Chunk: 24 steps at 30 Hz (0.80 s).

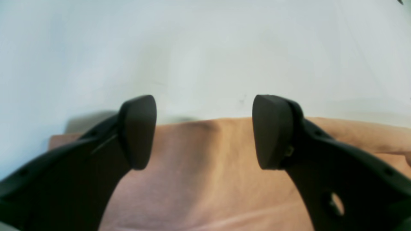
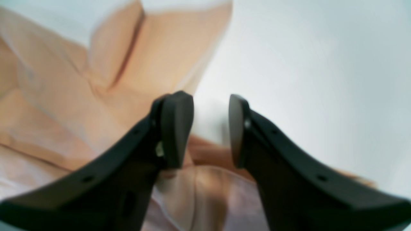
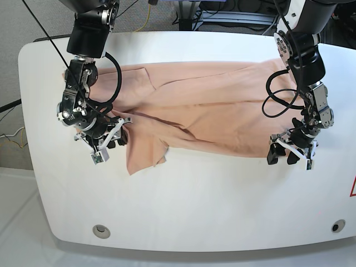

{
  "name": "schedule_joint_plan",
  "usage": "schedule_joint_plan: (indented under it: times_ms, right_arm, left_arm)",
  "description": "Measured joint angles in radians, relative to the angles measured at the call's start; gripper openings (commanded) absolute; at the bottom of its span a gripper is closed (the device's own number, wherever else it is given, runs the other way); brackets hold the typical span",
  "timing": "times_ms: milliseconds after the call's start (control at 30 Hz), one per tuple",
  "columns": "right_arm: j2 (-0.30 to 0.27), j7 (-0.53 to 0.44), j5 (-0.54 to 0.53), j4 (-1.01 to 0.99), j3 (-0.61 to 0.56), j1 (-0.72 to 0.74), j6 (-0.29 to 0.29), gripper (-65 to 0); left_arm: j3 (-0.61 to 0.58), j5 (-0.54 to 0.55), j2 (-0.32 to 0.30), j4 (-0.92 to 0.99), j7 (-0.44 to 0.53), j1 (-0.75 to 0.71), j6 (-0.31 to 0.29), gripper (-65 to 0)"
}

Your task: Fold the T-shirt properly

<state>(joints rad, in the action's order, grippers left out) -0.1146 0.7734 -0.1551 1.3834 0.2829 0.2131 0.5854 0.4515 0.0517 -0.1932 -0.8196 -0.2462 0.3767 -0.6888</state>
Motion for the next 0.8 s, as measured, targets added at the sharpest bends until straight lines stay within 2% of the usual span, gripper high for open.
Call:
schedule_joint_plan:
  times_ms: [200,367,600,700,800]
  right_arm:
    - [-0.018,-0.132,0.011,-0.238,0.007,0.108,-0.012,-39.5]
    - [-0.033,-0.22,0.005,-0.414,-0.006,0.175,-0.008,-41.5]
    - [-0.034,-0.25,0.01,-0.473,-0.007,0.2,0.01,-41.8]
    - [-0.035,-0.282,0.008,-0.51,-0.002,0.205,0.05,-40.8]
    - [-0.034,-0.295,0.001,-0.513,-0.003,0.201,0.063,-38.4]
  left_arm:
    - [0.003,-0.005,0.009,-0.018,0.0,-0.011,-0.001,-20.1]
    - [0.006,-0.006,0.011,-0.017,-0.004,-0.015,-0.005,-20.3]
    - [0.011,-0.008,0.009,-0.014,-0.017,-0.019,-0.003,-20.4]
    - [0.013,-0.006,0.01,-0.014,-0.015,-0.02,-0.002,-20.6]
    - [0.013,-0.008,0.01,-0.014,-0.015,-0.019,-0.002,-20.7]
